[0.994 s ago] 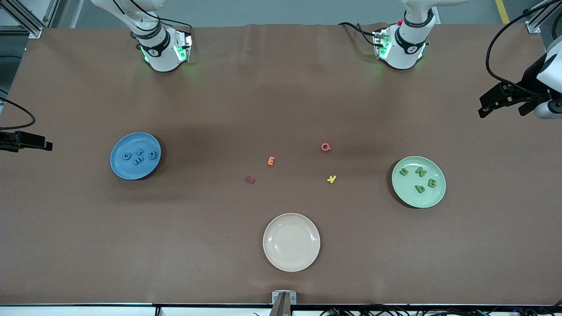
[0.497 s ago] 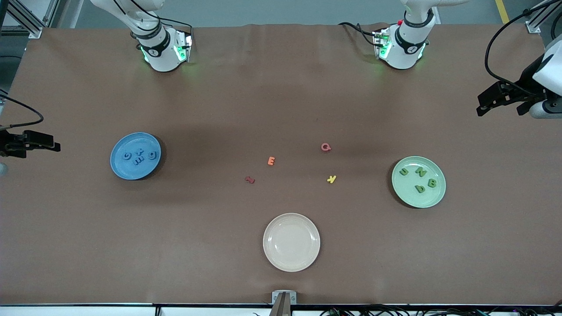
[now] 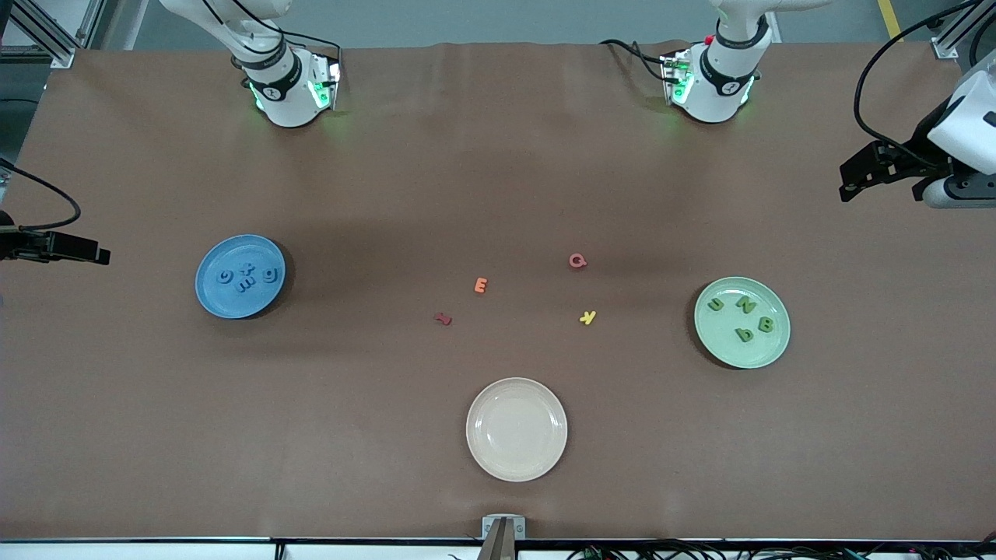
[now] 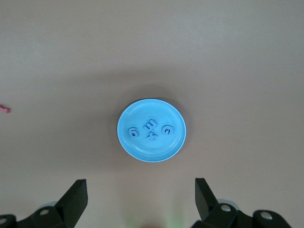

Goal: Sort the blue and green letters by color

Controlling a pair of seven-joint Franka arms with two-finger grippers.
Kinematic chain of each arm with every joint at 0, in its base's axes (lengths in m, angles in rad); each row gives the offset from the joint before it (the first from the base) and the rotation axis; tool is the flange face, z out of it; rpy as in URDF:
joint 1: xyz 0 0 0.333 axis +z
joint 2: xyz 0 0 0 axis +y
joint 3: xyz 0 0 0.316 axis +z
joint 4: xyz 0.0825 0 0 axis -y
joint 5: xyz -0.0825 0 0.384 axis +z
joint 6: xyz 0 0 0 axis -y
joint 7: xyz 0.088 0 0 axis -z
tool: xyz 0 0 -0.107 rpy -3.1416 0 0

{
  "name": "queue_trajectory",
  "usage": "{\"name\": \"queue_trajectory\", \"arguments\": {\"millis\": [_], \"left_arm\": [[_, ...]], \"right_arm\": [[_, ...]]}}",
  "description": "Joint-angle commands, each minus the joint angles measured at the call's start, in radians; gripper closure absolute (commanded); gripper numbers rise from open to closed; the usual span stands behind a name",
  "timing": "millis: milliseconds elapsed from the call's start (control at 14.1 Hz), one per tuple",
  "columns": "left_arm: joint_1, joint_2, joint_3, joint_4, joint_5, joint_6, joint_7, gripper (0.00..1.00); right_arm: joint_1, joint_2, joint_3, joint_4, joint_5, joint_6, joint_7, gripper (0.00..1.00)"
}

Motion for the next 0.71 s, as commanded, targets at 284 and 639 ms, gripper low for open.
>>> {"name": "queue_trajectory", "arguments": {"millis": [284,639], "left_arm": [[0.006,0.01,-0.004,0.041,0.019,-0.026,0.015,0.0],[0.011,0.01,-0.002,0.046,0.011,-0.026,0.024,0.0]], "right_arm": [[0.039,-0.083,-0.004,-0.04,-0.075,-0.008,0.031,0.0],[0.038,-0.206,-0.002,-0.157,-0.074,0.009,0.036,0.0]]}}
